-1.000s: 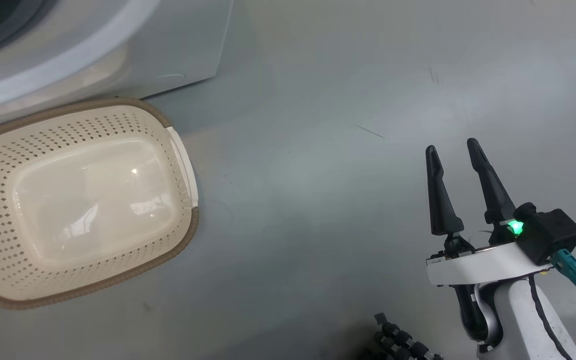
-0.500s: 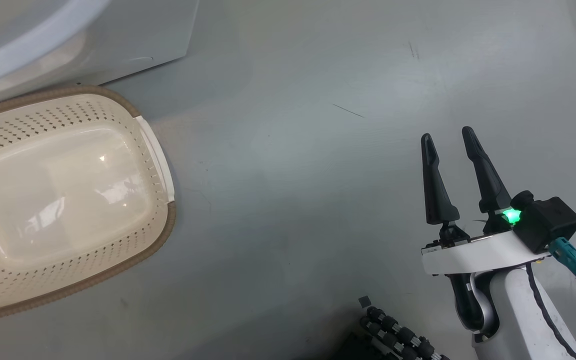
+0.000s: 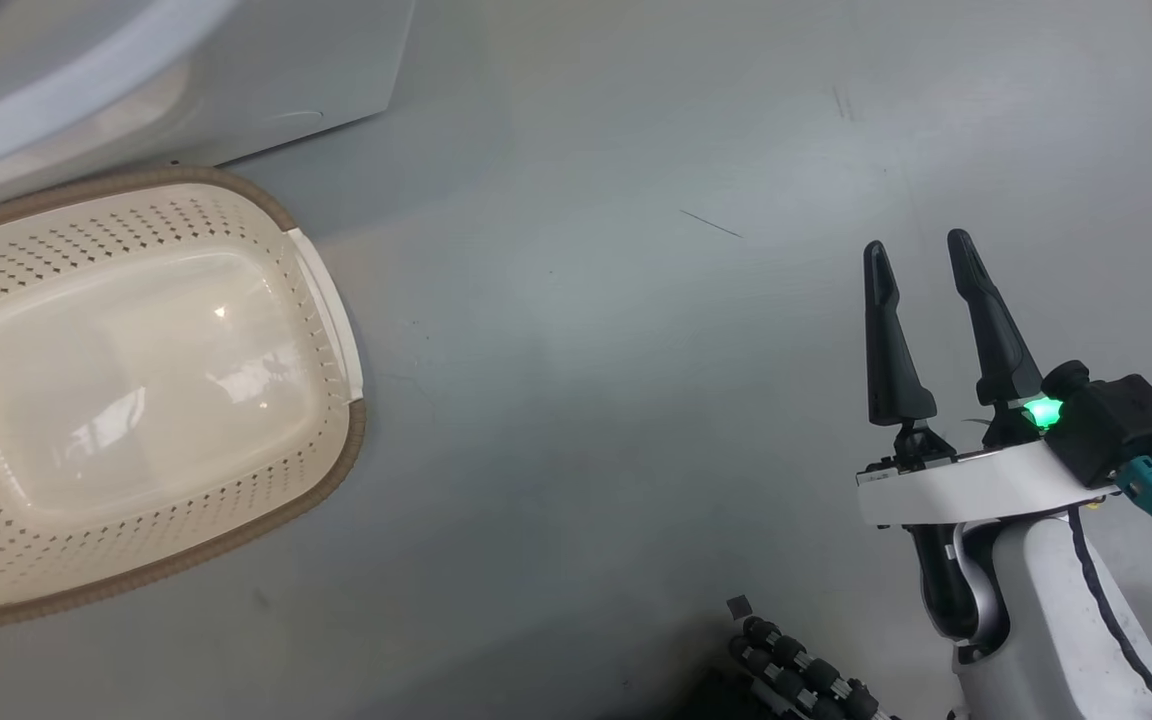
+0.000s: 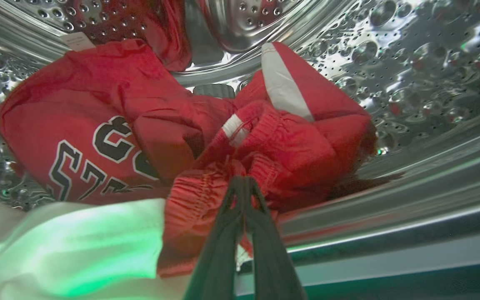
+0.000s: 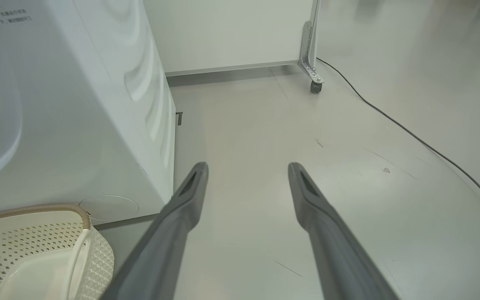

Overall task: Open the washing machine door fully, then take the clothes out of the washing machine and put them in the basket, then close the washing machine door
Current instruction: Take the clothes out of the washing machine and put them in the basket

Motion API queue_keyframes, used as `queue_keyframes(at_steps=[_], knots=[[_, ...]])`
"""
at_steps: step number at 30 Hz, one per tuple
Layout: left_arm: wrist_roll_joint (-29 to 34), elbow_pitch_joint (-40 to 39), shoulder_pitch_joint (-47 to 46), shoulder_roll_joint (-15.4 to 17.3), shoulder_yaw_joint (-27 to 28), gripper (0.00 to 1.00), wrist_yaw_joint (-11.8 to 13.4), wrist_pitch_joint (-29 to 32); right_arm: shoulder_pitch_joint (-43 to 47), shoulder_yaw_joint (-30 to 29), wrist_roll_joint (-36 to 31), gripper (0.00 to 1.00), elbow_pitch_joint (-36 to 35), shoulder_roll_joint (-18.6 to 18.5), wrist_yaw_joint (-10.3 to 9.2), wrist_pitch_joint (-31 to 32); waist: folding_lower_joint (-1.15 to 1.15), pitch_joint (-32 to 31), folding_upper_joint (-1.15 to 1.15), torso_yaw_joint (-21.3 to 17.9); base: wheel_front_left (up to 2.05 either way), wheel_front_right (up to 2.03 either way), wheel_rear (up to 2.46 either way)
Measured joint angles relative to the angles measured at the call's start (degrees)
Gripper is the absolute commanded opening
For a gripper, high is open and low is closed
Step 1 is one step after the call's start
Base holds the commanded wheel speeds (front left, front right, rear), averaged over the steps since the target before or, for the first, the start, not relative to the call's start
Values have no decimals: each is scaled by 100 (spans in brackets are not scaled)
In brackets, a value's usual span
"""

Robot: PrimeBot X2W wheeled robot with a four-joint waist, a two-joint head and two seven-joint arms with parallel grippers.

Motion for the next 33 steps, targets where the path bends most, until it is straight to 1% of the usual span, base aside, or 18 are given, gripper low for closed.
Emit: queue_keyframes(at_steps=[7,13,17,19,21,23,30,33], knots=[[-187,-20,22,-153,85,0,-80,-456,-11,-125,-115,100,34,2,1,0,0,-73,0,183,0,0,0],[-201,-253,90,-230,87,0,-152,-981,-11,-241,-231,100,29,1,2,0,0,-134,0,367,0,0,0],[-197,-430,260,-316,87,0,-157,-1406,-11,-320,-314,100,34,-1,8,0,0,-189,0,484,0,0,0],[-197,-458,304,-322,81,0,-157,-1474,-10,-350,-327,100,31,1,8,0,0,-206,0,512,0,0,0],[-191,-601,425,-341,85,0,-157,-1733,-10,-420,-364,100,26,-2,8,0,0,-249,0,600,0,0,0],[-190,-649,464,-365,89,0,-157,-1827,-10,-442,-392,100,25,-1,8,0,0,-262,0,630,0,0,0],[-119,-966,1024,-633,71,0,-149,-2503,-8,-567,-533,100,24,-2,26,0,0,-362,0,832,0,0,0],[-96,-1073,1322,-736,24,0,-98,-2795,-7,-599,-594,100,29,-3,58,0,0,-425,0,906,0,0,0]])
